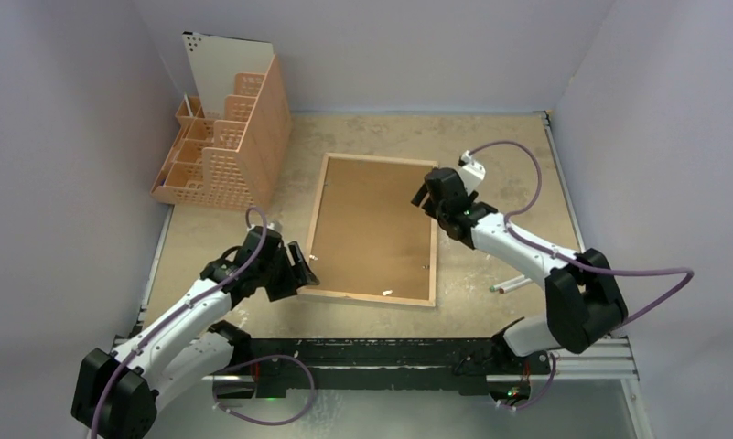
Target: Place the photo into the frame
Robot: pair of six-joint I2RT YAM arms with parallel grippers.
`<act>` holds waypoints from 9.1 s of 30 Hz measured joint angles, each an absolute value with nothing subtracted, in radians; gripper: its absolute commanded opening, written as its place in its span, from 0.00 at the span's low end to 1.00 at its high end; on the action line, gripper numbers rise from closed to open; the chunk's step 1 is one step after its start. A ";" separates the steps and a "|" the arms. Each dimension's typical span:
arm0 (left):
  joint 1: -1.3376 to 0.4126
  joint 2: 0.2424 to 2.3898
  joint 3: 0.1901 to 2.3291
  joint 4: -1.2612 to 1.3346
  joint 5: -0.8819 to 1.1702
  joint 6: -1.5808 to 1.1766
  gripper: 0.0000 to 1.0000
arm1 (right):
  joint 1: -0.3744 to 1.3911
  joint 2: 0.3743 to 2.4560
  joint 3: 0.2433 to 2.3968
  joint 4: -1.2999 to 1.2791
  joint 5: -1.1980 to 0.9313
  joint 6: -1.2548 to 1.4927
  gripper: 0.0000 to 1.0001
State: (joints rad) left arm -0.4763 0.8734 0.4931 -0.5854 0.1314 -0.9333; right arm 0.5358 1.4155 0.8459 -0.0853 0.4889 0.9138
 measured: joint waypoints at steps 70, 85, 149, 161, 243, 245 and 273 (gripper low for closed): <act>-0.410 1.394 0.603 -0.142 0.218 -0.818 0.67 | 0.101 2.141 1.507 0.010 -0.186 0.093 0.79; -0.348 1.578 0.688 0.091 0.306 -0.847 0.66 | 0.143 1.757 0.949 0.144 -0.237 0.408 0.75; -0.355 2.134 1.393 0.044 0.123 -0.615 0.32 | 0.503 2.003 1.068 0.472 -0.508 0.520 0.44; -0.356 2.148 1.410 0.044 0.122 -0.616 0.32 | 0.504 1.975 1.077 0.387 -0.484 0.488 0.44; -0.358 2.162 1.412 0.082 0.121 -0.617 0.32 | 0.519 1.988 1.103 0.353 -0.478 0.365 0.44; -0.358 2.162 1.412 0.082 0.121 -0.616 0.32 | 0.524 1.982 1.102 0.348 -0.463 0.366 0.44; -0.357 2.164 1.412 0.098 0.126 -0.607 0.41 | 0.542 1.957 1.131 0.282 -0.305 0.396 0.44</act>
